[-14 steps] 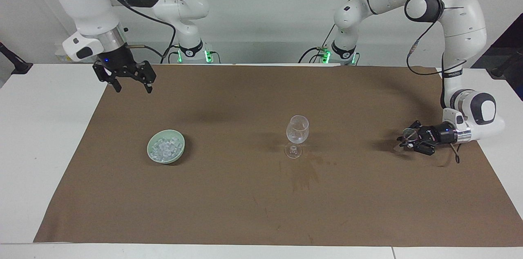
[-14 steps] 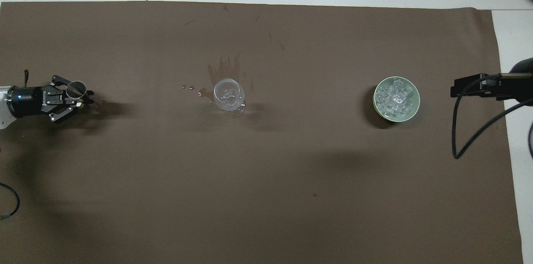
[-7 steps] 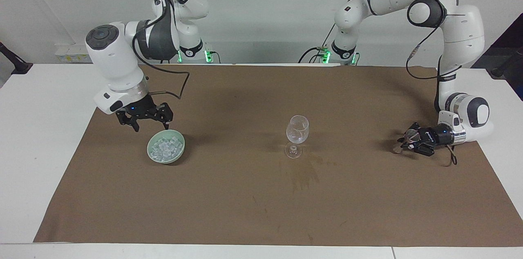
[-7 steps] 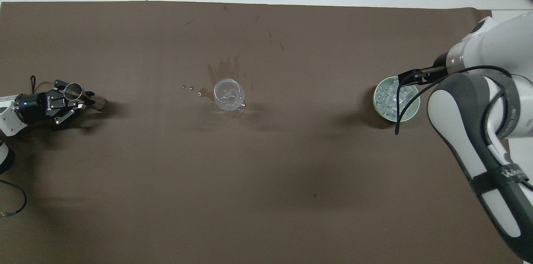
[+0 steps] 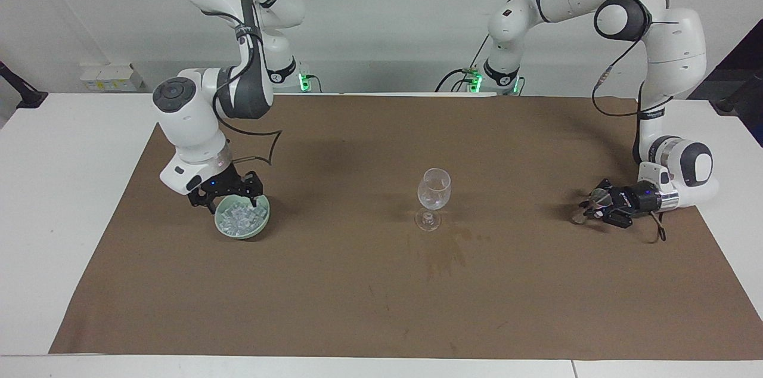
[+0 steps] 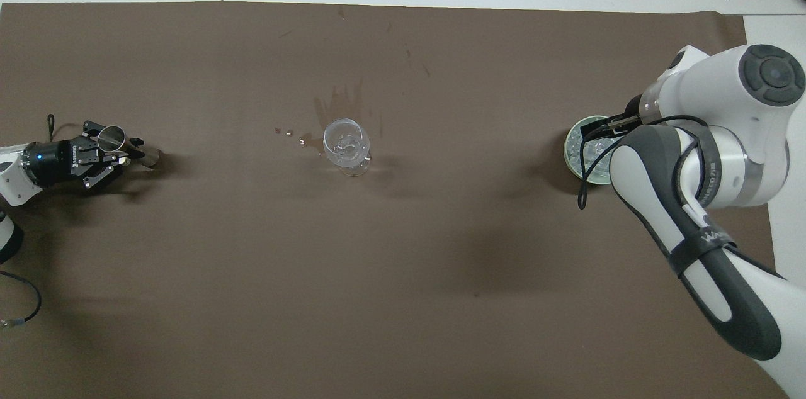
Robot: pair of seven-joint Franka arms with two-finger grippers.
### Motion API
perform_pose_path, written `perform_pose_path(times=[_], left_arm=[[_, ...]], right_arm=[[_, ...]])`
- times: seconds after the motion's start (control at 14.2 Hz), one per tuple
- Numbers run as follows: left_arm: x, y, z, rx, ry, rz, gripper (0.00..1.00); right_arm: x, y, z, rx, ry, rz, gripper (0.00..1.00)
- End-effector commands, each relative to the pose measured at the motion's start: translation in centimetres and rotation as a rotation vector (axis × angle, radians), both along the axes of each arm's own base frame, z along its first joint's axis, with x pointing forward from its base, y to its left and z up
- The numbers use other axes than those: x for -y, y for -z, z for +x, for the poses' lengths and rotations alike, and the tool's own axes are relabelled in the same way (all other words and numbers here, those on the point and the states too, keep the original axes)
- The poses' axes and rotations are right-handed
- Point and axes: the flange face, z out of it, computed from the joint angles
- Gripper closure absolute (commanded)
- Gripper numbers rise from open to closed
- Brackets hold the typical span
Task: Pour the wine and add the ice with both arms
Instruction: 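Lower the jigger with the left gripper while the right gripper reaches the ice bowl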
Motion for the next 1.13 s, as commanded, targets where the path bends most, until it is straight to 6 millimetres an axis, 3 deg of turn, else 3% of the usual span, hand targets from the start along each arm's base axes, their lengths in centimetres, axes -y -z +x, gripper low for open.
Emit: perform_pose_path(times=[0.0,0.35,0.56,1.06], left_arm=[[0.0,0.9,-0.5,0.007,0.003,-0.02,0.89],[0.2,1.1,-0.5,0.004,0.011,-0.013,0.82],[0.0,1.1,-0.5,0.004,0.009,-0.012,0.66],[-0.8,0.5,-0.7,-0.005,0.033,0.029,0.57]], right_arm=[[0.4,1.7,-1.3,-0.02,-0.034,0.003,0.0],[0.5,3.3,-2.1,-0.053,-0.044,0.002,0.0],[1.0,3.9,-1.9,-0.024,-0.043,0.0,0.0],[1.6,4.6,-1.9,0.003,0.019,0.004,0.25]])
